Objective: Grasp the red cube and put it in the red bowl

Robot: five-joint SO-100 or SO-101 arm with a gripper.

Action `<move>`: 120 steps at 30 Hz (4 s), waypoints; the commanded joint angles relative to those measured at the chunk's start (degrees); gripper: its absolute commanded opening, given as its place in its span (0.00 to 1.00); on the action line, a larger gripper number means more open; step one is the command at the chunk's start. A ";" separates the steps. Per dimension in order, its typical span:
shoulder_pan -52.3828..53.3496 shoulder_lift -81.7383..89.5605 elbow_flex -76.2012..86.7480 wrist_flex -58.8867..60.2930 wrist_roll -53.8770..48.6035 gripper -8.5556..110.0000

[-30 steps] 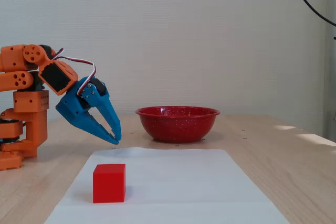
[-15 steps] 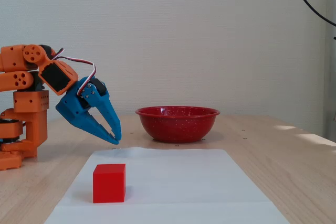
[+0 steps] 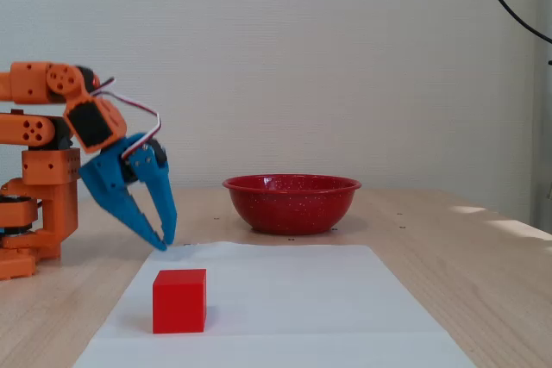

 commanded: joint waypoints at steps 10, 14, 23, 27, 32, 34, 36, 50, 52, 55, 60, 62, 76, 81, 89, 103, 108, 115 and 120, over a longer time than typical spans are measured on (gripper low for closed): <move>-2.64 -17.14 -26.63 8.44 6.24 0.08; -4.13 -24.26 -35.16 12.30 8.09 0.08; -10.81 -38.50 -53.00 21.45 14.94 0.08; -14.33 -43.15 -57.22 22.68 18.98 0.08; -19.42 -50.63 -64.51 25.49 25.31 0.08; -21.97 -54.14 -67.76 26.72 28.12 0.08; -24.17 -57.04 -69.79 26.63 29.71 0.08; -33.93 -85.43 -100.02 41.22 36.74 0.08; -34.80 -87.19 -102.04 41.84 37.79 0.09; -36.04 -89.12 -104.15 42.45 39.81 0.13; -37.79 -90.97 -104.77 42.98 43.68 0.18; -38.58 -91.32 -104.24 43.07 45.18 0.21; -42.45 -92.29 -95.10 40.08 46.14 0.56; -42.98 -92.29 -91.67 37.27 46.76 0.62; -43.77 -93.34 -89.82 32.61 48.60 0.66; -44.56 -96.42 -88.15 27.07 50.27 0.66; -44.30 -97.21 -86.66 25.14 50.10 0.66; -43.95 -98.70 -85.43 21.71 50.01 0.66; -43.59 -99.76 -84.46 19.25 50.10 0.66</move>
